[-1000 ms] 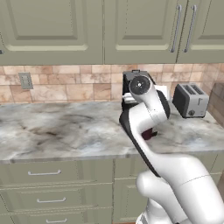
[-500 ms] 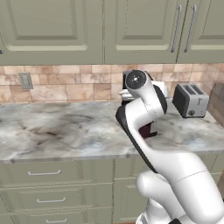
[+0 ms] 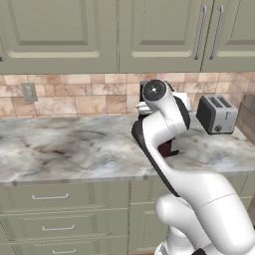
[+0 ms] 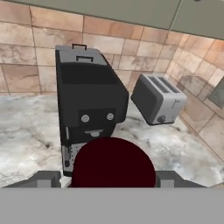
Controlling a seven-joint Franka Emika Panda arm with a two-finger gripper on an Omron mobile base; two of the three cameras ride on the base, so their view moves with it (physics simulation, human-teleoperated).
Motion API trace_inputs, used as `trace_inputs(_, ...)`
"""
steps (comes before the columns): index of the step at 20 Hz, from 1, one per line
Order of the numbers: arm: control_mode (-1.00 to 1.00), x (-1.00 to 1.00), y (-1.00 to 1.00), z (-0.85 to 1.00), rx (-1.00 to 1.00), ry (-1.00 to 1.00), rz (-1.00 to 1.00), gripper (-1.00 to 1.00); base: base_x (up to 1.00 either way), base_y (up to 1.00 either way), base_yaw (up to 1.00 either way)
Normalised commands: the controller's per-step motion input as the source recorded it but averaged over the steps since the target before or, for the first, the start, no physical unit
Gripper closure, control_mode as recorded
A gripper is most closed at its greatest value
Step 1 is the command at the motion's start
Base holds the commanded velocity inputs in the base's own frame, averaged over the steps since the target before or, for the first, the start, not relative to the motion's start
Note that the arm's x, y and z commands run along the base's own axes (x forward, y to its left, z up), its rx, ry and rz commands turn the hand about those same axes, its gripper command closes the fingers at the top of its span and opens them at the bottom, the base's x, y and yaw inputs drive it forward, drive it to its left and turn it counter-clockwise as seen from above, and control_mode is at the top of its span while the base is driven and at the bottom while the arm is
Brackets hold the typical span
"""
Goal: There is a wine glass and glass cup on the dining counter. Place the wine bottle next to the wine glass and the juice bottle next to the glass cup.
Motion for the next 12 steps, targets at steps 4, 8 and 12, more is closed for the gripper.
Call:
trace_inputs(4, -1.0, 0.0, 0.0, 0.0, 0.0, 0.0, 0.0, 1.0, 0.0, 0.0, 0.0)
trace_inputs(8, 1.0, 0.0, 0.0, 0.0, 0.0, 0.0, 0.0, 1.0, -0.04, 0.0, 0.0)
trace_inputs(12, 1.0, 0.0, 0.0, 0.0, 0.0, 0.0, 0.0, 1.0, -0.54, 0.07, 0.11)
